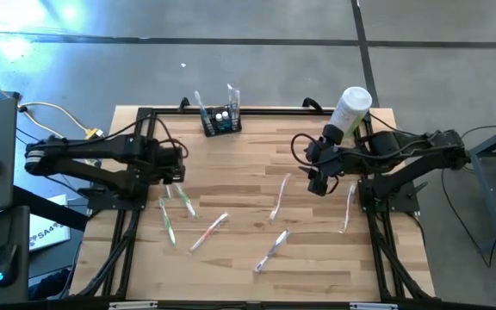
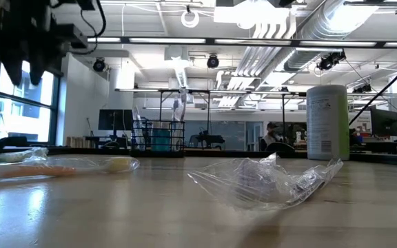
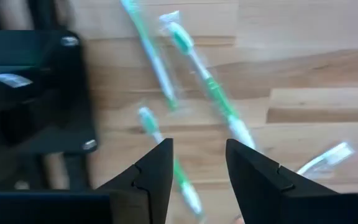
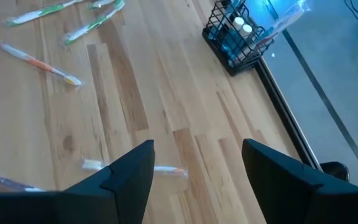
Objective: Pick & Place toothbrushing station
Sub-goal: Put the right green toothbrush into the black wire organizer
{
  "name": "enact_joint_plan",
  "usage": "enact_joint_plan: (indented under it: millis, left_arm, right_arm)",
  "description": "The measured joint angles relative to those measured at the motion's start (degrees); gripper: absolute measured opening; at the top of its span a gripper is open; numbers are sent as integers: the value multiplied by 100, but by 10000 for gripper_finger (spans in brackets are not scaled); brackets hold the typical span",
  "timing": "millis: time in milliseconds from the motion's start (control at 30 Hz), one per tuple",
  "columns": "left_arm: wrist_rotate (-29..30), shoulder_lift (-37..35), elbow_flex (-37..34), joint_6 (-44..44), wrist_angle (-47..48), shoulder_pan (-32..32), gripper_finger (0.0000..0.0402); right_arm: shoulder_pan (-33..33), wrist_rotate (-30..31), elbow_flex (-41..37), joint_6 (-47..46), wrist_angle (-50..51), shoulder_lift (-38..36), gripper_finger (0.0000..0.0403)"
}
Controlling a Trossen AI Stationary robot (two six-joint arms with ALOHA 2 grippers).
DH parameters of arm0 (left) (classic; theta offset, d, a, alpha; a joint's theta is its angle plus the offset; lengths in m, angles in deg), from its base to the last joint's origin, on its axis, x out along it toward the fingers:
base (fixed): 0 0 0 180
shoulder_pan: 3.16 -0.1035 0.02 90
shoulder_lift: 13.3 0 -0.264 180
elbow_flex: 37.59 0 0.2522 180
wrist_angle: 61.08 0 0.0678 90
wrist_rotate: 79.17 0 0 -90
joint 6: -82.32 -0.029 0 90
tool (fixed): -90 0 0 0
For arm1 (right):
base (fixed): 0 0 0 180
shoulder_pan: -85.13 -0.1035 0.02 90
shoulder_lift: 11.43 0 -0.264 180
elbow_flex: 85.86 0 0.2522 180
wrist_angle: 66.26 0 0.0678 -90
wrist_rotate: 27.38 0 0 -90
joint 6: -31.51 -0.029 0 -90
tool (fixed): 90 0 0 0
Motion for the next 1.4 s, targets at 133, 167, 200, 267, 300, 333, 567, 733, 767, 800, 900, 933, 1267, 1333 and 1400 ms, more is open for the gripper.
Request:
enact_joint_plan:
  millis: [133, 167, 200, 267, 300, 333, 567, 733, 767, 800, 900, 933, 1267, 1333, 1400]
  left_arm:
    - [-201, -63, -587, -12, -579, -268, 145]
    - [-208, -59, -695, -18, -598, -326, 145]
    - [-214, -61, -801, -38, -650, -380, 145]
    - [-216, -51, -975, -57, -704, -478, 145]
    - [-216, -51, -1038, -59, -668, -519, 145]
    - [-216, -55, -1075, -57, -603, -561, 145]
    - [-219, -57, -1180, -87, -583, -948, 145]
    - [-116, -57, -1180, -196, -622, -1215, 145]
    - [-98, -57, -1180, -224, -630, -1244, 145]
    - [-69, -57, -1181, -299, -658, -1260, 145]
    - [9, -54, -1191, -693, -885, -1279, 145]
    - [26, -36, -1202, -800, -1031, -1274, 145]
    - [-635, 532, -1205, -2884, -2066, -1273, 145]
    - [-729, 699, -1205, -3420, -2066, -1271, 145]
    - [-845, 848, -1205, -4067, -2081, -1273, 145]
  right_arm:
    - [0, 0, 0, 58, 3, 0, 236]
    - [0, 2, 0, 69, 10, 0, 236]
    - [0, 2, 0, 75, 34, 0, 236]
    - [0, 2, 0, 76, 90, 0, 236]
    - [0, 8, 0, 76, 103, 0, 236]
    - [0, 17, 0, 76, 112, 0, 236]
    - [3, 41, 0, 77, 158, 0, 236]
    - [3, 46, 0, 77, 156, 0, 236]
    - [3, 46, 0, 76, 158, 0, 236]
    - [3, 46, 0, 76, 156, 0, 236]
    - [3, 46, 0, 71, 157, 0, 236]
    - [3, 46, 0, 63, 156, 0, 236]
    - [59, 44, 0, 52, 24, 0, 236]
    - [87, 42, 0, 52, 24, 0, 236]
    - [95, 36, 0, 52, 25, 0, 236]
